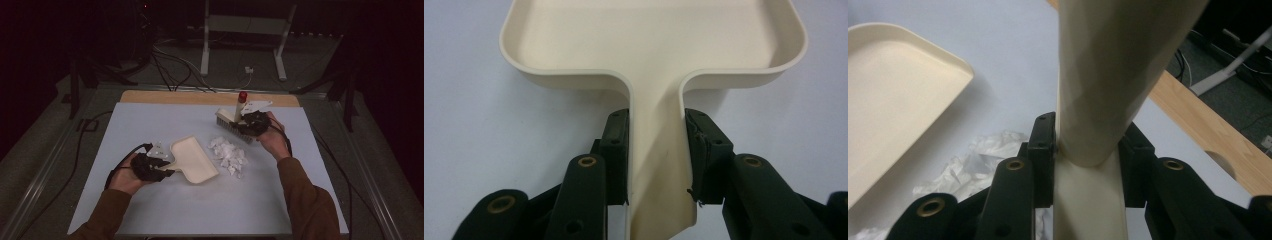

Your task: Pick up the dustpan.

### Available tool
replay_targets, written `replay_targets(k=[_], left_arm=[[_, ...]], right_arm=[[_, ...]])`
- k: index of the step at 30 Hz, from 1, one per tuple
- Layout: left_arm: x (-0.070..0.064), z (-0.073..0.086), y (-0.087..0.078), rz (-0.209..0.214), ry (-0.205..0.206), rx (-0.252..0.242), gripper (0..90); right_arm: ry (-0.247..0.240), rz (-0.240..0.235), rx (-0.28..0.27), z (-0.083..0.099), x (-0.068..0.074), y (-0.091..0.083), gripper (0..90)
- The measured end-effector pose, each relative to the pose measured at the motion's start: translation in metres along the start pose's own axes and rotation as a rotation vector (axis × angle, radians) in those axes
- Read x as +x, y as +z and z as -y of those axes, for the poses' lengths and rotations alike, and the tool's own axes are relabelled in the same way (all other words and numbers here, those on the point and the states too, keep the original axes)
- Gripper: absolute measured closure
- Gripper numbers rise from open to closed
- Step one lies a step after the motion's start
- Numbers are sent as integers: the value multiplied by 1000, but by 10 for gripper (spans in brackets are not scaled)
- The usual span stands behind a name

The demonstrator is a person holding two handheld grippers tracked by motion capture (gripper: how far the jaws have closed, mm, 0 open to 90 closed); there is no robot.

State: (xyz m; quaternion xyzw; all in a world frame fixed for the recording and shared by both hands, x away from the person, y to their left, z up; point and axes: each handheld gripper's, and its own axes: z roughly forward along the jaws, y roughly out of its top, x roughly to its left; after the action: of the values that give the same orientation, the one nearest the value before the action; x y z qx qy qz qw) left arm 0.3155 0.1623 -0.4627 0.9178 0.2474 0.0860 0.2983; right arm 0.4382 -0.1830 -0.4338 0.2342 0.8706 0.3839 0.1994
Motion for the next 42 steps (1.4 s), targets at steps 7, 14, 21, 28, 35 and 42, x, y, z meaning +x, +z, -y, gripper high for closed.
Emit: replay_targets(k=[7,14,21,28,35,42], left_arm=[[-1,0,5,19,7,4,664],[-1,-1,11,33,11,16,664],[-3,-2,18,56,20,29,663],[-3,-2,19,69,27,41,664],[-4,-2,20,76,38,55,664],[-5,1,14,63,73,86,663]], right_arm=[[-128,-60,95,0,18,19,673],[-200,-134,127,4,28,16,673],[-235,-191,121,9,32,8,673],[-226,-212,112,10,33,6,672],[-227,-221,110,11,34,5,673],[-222,-225,107,11,33,3,673]])
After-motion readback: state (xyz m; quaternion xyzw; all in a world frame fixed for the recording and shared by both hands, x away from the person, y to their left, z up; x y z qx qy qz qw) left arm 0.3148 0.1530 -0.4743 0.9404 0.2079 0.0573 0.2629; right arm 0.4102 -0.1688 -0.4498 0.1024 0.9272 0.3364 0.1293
